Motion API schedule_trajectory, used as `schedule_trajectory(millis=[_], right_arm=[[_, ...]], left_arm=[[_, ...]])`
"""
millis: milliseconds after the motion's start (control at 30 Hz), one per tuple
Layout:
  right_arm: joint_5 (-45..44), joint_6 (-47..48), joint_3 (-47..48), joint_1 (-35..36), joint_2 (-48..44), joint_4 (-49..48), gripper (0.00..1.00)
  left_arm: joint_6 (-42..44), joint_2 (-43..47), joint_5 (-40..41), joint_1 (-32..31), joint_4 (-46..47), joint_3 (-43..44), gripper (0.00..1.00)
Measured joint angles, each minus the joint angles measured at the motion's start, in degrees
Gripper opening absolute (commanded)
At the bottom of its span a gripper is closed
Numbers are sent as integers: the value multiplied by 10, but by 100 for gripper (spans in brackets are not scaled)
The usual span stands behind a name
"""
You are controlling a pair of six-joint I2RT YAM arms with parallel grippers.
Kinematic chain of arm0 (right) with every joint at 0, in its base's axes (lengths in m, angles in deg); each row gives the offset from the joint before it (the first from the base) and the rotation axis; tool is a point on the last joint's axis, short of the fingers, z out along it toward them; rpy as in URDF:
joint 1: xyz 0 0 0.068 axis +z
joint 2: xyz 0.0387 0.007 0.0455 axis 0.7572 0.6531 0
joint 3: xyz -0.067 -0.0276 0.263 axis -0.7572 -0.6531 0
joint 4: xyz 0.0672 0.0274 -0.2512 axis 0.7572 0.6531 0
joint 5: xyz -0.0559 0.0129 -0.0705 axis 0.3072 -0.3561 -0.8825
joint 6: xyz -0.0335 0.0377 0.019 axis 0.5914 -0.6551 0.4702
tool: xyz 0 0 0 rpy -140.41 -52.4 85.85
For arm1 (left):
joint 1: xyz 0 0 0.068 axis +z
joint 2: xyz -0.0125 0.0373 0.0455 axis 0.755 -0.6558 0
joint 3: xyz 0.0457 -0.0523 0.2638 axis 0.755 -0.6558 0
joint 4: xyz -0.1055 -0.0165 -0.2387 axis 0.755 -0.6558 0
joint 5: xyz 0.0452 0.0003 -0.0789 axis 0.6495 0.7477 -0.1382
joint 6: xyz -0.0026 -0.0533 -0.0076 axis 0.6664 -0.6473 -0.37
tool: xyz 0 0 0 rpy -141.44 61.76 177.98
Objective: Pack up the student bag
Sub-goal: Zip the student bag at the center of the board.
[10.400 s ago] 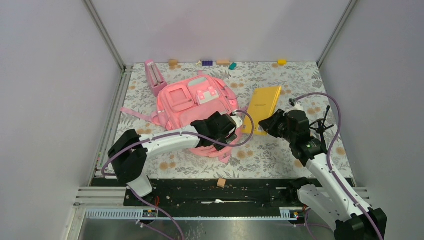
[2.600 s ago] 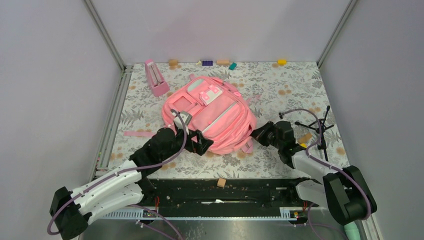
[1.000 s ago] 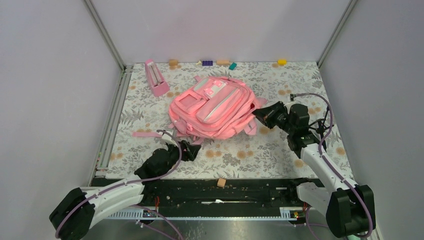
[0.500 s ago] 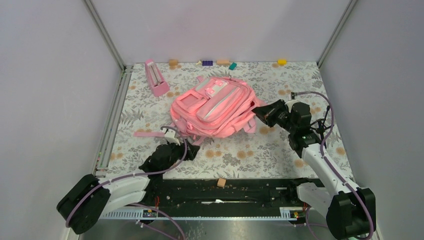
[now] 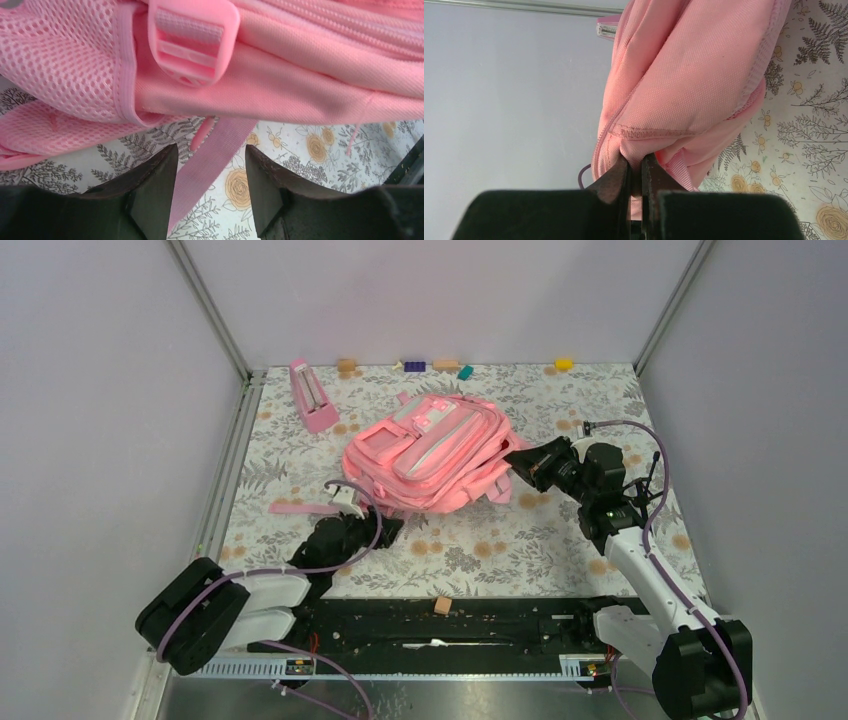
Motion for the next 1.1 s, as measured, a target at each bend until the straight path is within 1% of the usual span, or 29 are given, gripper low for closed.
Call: schedule_trajectory(millis=[300, 367, 433, 467, 567, 700, 733, 967, 1100], right_arm=[[1, -2, 0, 0, 0, 0, 0], [1, -2, 0, 0, 0, 0, 0], [1, -2, 0, 0, 0, 0, 0], [1, -2, 0, 0, 0, 0, 0], [3, -2, 0, 0, 0, 0, 0], [4, -4, 0, 0, 0, 0, 0], [4, -4, 0, 0, 0, 0, 0], [4, -4, 0, -1, 0, 0, 0], [3, 8, 0, -1, 0, 2, 0]], left_arm=[[2, -31, -20, 36, 25, 13, 47], [5, -36, -30, 39, 29, 17, 43], [9, -46, -42, 40, 30, 26, 41], [13, -51, -48, 41, 31, 31, 38], [17, -70, -64, 41, 38, 43, 24], [18, -86, -76, 41, 50, 44, 2], [19, -88, -78, 42, 52, 44, 0], [21, -84, -83, 42, 52, 44, 0], [26, -68, -93, 42, 31, 47, 0]])
